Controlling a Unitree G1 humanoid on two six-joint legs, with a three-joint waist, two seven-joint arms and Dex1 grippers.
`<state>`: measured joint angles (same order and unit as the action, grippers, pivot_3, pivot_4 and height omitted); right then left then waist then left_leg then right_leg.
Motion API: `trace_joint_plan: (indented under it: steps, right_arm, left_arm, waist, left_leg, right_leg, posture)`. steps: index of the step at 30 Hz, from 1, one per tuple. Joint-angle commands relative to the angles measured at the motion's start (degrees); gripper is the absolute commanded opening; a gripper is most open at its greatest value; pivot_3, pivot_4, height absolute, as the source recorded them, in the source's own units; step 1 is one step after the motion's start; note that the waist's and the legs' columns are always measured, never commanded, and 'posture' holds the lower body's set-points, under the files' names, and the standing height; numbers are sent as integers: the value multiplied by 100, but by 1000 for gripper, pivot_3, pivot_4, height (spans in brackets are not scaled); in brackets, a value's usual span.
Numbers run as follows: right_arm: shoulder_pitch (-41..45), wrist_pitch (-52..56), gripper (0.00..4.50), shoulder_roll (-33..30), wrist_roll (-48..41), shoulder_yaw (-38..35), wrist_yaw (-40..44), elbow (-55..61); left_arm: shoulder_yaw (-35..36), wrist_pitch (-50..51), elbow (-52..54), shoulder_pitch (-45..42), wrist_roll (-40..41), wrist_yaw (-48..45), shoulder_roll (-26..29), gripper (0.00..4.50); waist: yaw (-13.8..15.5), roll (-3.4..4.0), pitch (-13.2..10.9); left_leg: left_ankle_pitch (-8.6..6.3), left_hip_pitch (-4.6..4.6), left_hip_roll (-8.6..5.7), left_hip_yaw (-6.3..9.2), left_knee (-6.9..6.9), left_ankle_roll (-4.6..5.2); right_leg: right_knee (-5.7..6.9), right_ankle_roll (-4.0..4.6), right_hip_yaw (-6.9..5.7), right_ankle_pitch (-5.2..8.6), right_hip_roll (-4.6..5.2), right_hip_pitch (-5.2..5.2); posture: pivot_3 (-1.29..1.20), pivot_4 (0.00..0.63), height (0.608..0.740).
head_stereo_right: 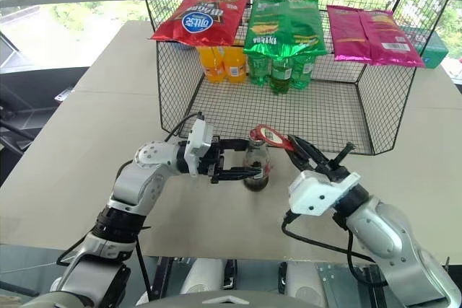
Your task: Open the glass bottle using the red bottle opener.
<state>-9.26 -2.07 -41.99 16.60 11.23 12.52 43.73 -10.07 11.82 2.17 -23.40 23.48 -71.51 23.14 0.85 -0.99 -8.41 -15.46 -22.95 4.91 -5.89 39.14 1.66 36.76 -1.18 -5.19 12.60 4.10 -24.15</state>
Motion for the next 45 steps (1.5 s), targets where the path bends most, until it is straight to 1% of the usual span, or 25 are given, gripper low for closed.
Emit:
trace_joint_plan:
  steps: [1,5,8,14,17,21,24,28,33,38,42,45]
  right_arm:
    - [-31,-615,0,36,255,101,223,-195]
    - [128,-833,0,296,353,172,219,-393]
    - [170,-998,0,568,549,427,205,-688]
    - [252,-1445,0,984,871,663,124,-1242]
    - [222,-1666,0,1138,1220,797,28,-1436]
    - [168,-1651,0,1341,1372,694,-94,-1502]
    - [201,-1652,0,1378,1534,661,-118,-1506]
    - [279,-1630,0,1540,1553,670,-162,-1514]
    - [277,-1748,0,1559,1640,783,-96,-1674]
    - [308,-1727,0,1732,1622,644,-300,-1735]
    - [151,-1850,0,1678,1810,697,-318,-1799]
    - [54,-1825,0,1712,1828,592,-374,-1750]
  left_arm:
    - [28,41,87,-109,187,19,-87,2302]
    - [30,135,169,-103,224,63,-83,2302]
    - [13,214,235,-110,250,76,-89,2302]
    - [-2,317,299,-159,271,55,-78,2302]
    - [-25,512,556,-182,321,154,-71,2302]
    - [-85,889,1134,-138,430,379,-56,2302]
    - [-106,1202,1572,-97,527,572,-39,2302]
    - [-112,1381,1543,-268,523,634,-103,2302]
    - [-115,1665,1866,-290,601,776,-119,2302]
    - [-139,1446,1581,-275,491,609,-99,2302]
    - [-158,1208,1355,-199,384,484,-114,2302]
    - [-138,1036,1209,-219,334,433,-132,2302]
  waist:
    - [3,0,0]
    - [1,0,0]
    - [1,-1,1]
    - [0,-3,4]
    - [1,-2,4]
    - [2,-2,3]
    - [4,1,1]
    - [10,1,0]
    - [9,1,-1]
    - [-12,1,-4]
    - [-20,2,-4]
    - [-13,2,-4]
  left_leg:
    - [0,0,0,0,0,0]
    - [0,0,0,0,-1,0]
    - [0,0,0,-1,-1,0]
    - [0,6,1,-1,0,0]
    - [0,9,1,0,-1,0]
    - [0,7,1,0,-1,0]
    - [0,5,1,0,-1,-1]
    - [0,5,1,0,-1,-2]
    - [0,4,0,1,-1,-2]
    - [0,5,2,0,-1,-2]
    - [0,6,7,1,-2,-2]
    - [0,6,8,-1,-2,-2]
  right_leg:
    - [0,1,-1,1,0,0]
    - [0,1,-2,0,-1,0]
    - [0,2,-1,1,0,1]
    - [0,4,-1,2,1,6]
    - [0,5,0,3,1,9]
    - [0,4,0,2,1,9]
    - [-2,3,1,2,2,8]
    - [-3,2,3,2,2,8]
    - [-3,2,3,2,2,8]
    - [1,2,4,3,-1,4]
    - [3,3,8,3,-4,-1]
    - [3,3,8,3,-4,-1]
  posture:
    - [0,150,740]
    - [0,150,740]
    - [0,150,740]
    - [0,150,740]
    - [0,150,740]
    - [0,150,740]
    - [0,150,740]
    - [0,150,740]
    - [0,150,740]
    - [0,150,740]
    - [0,150,740]
    - [0,150,740]
